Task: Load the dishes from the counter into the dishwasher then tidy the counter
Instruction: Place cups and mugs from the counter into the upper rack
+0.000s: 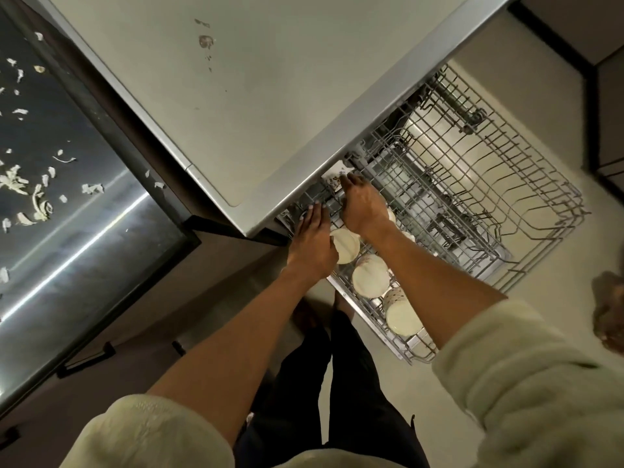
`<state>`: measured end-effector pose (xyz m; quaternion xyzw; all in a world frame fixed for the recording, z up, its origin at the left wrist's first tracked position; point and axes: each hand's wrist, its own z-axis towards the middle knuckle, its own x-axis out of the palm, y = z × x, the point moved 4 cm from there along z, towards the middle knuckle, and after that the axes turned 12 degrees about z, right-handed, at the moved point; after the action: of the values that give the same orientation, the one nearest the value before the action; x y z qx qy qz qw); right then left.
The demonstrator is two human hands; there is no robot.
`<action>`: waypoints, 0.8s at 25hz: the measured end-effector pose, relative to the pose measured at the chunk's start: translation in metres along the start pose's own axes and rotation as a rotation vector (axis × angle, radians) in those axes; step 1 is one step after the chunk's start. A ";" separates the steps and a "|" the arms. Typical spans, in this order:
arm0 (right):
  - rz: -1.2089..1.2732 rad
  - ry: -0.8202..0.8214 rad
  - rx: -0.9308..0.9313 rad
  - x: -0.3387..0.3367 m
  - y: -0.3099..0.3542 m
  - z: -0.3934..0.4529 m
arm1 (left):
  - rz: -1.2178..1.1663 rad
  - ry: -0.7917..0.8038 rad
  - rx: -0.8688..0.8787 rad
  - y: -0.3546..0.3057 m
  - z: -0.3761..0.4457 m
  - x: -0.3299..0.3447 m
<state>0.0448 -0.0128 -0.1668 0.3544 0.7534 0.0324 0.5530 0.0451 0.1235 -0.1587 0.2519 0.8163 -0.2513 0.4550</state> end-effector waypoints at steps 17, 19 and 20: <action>-0.227 0.126 -0.212 0.031 -0.025 0.114 | -0.345 0.026 -0.190 0.007 0.103 0.011; -0.140 0.087 -0.216 0.032 -0.028 0.110 | -0.346 0.038 -0.205 0.004 0.105 0.010; -0.097 0.087 -0.223 0.032 -0.030 0.107 | -0.346 0.041 -0.211 0.002 0.106 0.009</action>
<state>0.1175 -0.0539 -0.2473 0.2521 0.7846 0.1046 0.5566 0.1074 0.0594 -0.2158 0.0638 0.8783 -0.2335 0.4123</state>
